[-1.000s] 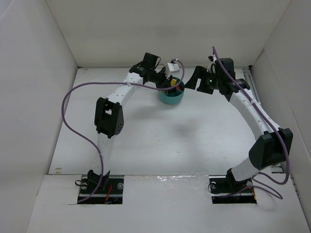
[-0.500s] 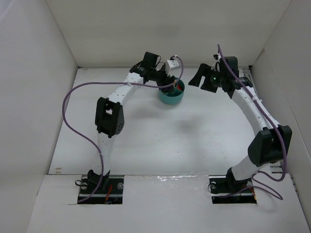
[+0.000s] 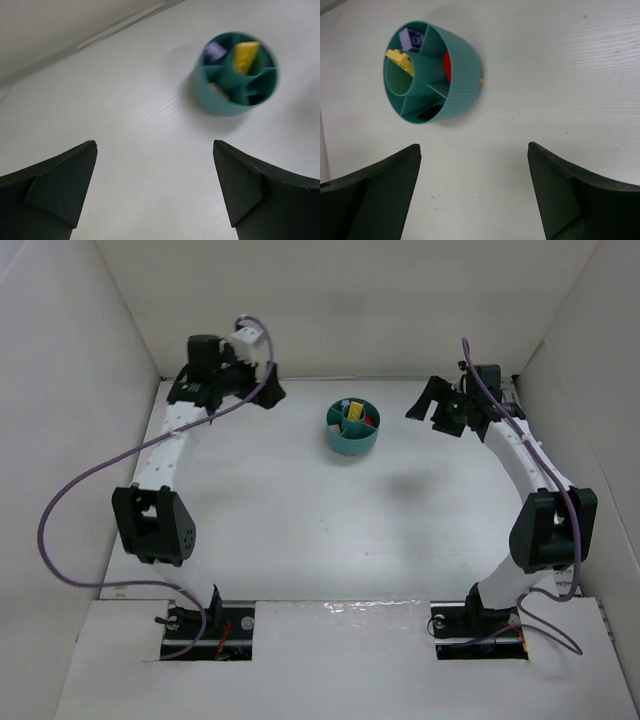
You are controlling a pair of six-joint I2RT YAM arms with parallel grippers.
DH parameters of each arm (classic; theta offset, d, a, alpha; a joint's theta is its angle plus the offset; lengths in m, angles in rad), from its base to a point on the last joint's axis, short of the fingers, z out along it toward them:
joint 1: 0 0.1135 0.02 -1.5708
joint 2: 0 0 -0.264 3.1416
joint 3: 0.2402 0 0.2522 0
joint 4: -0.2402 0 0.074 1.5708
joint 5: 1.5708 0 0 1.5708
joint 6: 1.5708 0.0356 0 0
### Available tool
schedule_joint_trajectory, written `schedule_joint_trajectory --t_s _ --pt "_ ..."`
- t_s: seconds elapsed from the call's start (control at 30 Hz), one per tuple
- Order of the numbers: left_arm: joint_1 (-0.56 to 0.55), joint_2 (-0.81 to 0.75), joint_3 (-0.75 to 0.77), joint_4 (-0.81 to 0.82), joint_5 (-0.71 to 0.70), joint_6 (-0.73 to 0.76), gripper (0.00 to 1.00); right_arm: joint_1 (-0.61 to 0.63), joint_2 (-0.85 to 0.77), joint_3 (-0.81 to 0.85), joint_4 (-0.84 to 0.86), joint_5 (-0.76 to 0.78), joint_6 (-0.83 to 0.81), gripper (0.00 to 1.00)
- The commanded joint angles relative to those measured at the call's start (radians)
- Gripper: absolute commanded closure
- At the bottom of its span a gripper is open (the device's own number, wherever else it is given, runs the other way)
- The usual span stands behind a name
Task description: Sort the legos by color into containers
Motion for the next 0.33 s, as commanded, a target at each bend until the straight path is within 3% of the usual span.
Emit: schedule_joint_trajectory --t_s 0.0,0.13,0.3 --pt "0.137 -0.082 -0.227 0.041 -0.089 -0.136 0.0 -0.053 -0.026 -0.047 0.06 0.026 -0.01 0.08" --pt "0.289 -0.172 -0.39 0.064 -0.091 -0.116 0.0 -0.127 -0.026 -0.108 0.08 0.017 -0.001 0.04" --pt "0.332 -0.208 -0.535 0.119 -0.091 -0.115 0.0 -0.161 -0.026 -0.136 0.1 0.017 -0.001 0.01"
